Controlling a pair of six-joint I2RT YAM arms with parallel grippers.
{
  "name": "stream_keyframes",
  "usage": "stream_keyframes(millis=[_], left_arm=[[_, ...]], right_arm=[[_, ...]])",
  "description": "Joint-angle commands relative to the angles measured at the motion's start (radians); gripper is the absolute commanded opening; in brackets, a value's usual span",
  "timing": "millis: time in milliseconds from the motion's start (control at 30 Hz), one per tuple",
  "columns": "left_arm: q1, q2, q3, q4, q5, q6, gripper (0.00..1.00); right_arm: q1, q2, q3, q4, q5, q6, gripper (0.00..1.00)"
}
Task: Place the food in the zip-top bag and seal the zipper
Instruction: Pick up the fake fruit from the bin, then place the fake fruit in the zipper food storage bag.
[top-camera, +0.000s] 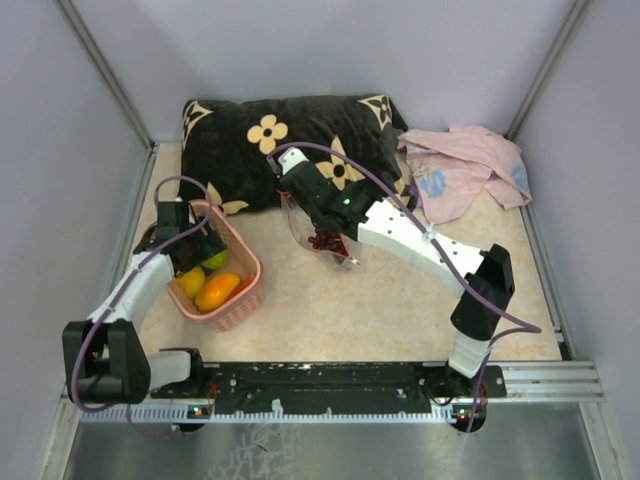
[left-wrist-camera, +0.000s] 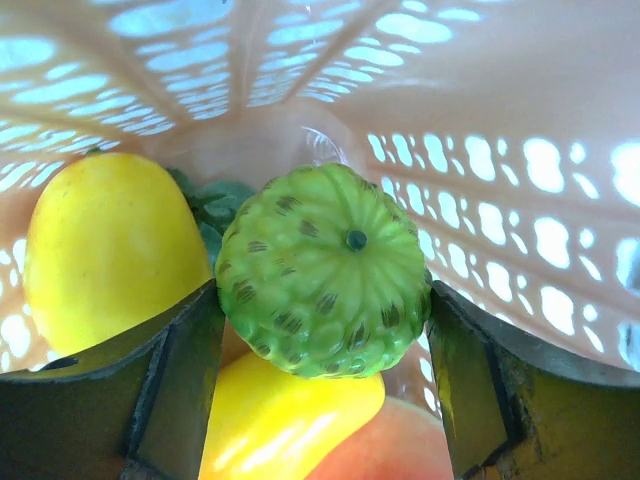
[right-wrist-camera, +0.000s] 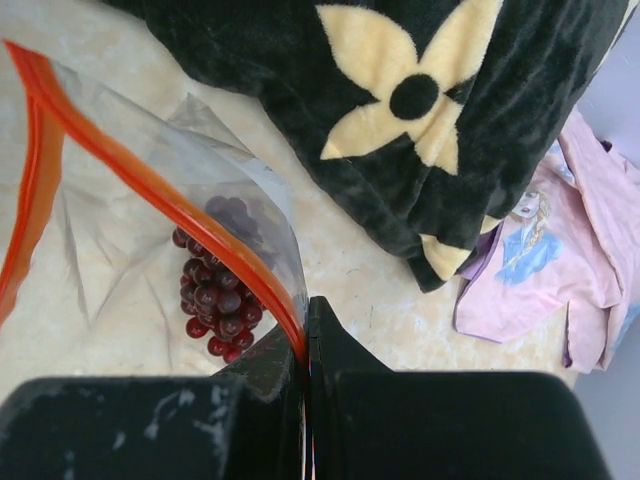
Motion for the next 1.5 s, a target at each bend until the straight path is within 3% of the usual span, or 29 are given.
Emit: stream_keyframes(millis=[0,333,667,867,1133,1333,1467], left_arm=[[0.002,-0.100,0.019,-0.090,0.019,0.020,0.48],[0.001,-0.291,0.059,-0.130,0.169,0.100,0.39],[0.000,-0.435,0.147,-0.150,0.340,0.107,0.38],[0.001,-0.510,0.160,-0.098,0.478,0.066,0.36],[-0.012,-0.565,0.169,0.091,0.725,-0.084,0.35],[-0.087,-0.551,0.125,0.302,0.760,-0.227,0.34],[-0.257,-0.506,0.122,0.354,0.652,-0.204,0.34]], right_arm=[[-0.004,-0.071,0.036,0.031,0.000,-0.003,0.00],[-0.003,-0.092,0.086,0.028,-0.051,0.030,0.00],[-0.004,-0.092,0.100,0.025,-0.074,0.086,0.00],[-0.003,-0.092,0.105,0.038,-0.094,0.109,0.00],[-0.002,-0.084,0.114,0.035,-0.136,0.139,0.00],[-0.001,-0.086,0.116,0.042,-0.173,0.160,0.00],[-0.002,-0.084,0.118,0.044,-0.185,0.170,0.00]])
